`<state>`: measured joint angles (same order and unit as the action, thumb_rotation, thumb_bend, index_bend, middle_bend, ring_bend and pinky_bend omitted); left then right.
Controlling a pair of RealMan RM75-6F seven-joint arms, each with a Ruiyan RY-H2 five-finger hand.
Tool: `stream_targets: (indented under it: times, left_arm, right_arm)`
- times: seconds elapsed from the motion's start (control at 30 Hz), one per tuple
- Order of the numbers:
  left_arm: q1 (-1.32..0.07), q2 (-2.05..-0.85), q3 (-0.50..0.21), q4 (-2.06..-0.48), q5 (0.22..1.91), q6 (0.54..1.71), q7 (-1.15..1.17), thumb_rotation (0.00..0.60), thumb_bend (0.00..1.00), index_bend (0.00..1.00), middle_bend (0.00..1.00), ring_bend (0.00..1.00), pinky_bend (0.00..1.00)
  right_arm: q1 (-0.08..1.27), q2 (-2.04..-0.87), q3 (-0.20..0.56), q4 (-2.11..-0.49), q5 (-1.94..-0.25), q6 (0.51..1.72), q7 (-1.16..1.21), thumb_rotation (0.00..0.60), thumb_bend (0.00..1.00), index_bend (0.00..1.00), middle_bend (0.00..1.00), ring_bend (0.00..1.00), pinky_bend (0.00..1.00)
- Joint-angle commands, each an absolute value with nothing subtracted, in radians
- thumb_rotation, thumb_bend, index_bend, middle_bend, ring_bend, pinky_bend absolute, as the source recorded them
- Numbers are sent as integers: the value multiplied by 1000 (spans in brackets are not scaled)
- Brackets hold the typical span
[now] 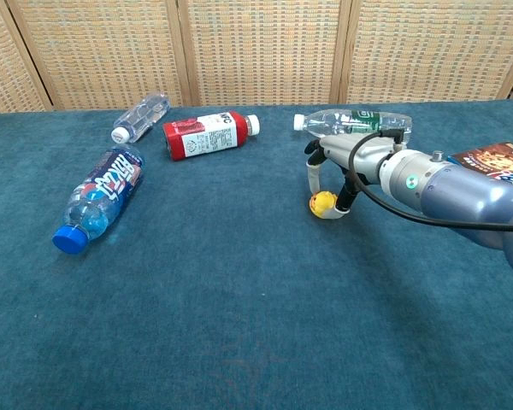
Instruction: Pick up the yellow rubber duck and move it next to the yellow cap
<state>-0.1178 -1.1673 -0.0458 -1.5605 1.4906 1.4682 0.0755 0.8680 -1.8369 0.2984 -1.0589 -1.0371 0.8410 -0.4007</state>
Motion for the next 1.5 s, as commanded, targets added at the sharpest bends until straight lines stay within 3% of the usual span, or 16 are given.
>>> stream_targets:
  times: [0.03,0.53,0.87,1.03,1.17,1.27,1.5]
  left_arm:
    - [-117,-1167,-45,-1561,1491,1469,75,600,46,0,0,0,0]
    - [-116,-1164,-43,-1566,1493,1470,73,600,46,0,0,0,0]
    - [-115,-1162,-43,-1569,1502,1478,67,600,46,0,0,0,0]
    - [-113,-1161,-40,-1572,1508,1481,67,600,46,0,0,0,0]
    - [-114,-1159,-38,-1572,1509,1478,65,600,46,0,0,0,0]
    - [-116,-1161,-37,-1568,1503,1468,57,600,46,0,0,0,0]
    - [-119,-1168,-33,-1562,1496,1454,65,600,46,0,0,0,0]
  right_arm:
    - [871,-1840,296,-1053,-1043,849,-396,600,215,512,75,0,0]
    - [863,-1816,287,-1088,-1013,878,-443,600,215,412,16,0,0]
    - [834,-1750,279,-1210,-1018,951,-488,600,215,406,0,0,0]
    - [799,-1689,261,-1308,-1050,1019,-505,600,214,335,0,0,0]
    - [741,-1623,219,-1401,-1098,1095,-513,600,215,195,0,0,0]
    - [598,-1505,114,-1520,-1219,1261,-452,600,215,141,0,0,0]
    - [410,-1407,-6,-1508,-1349,1450,-315,600,214,11,0,0,0]
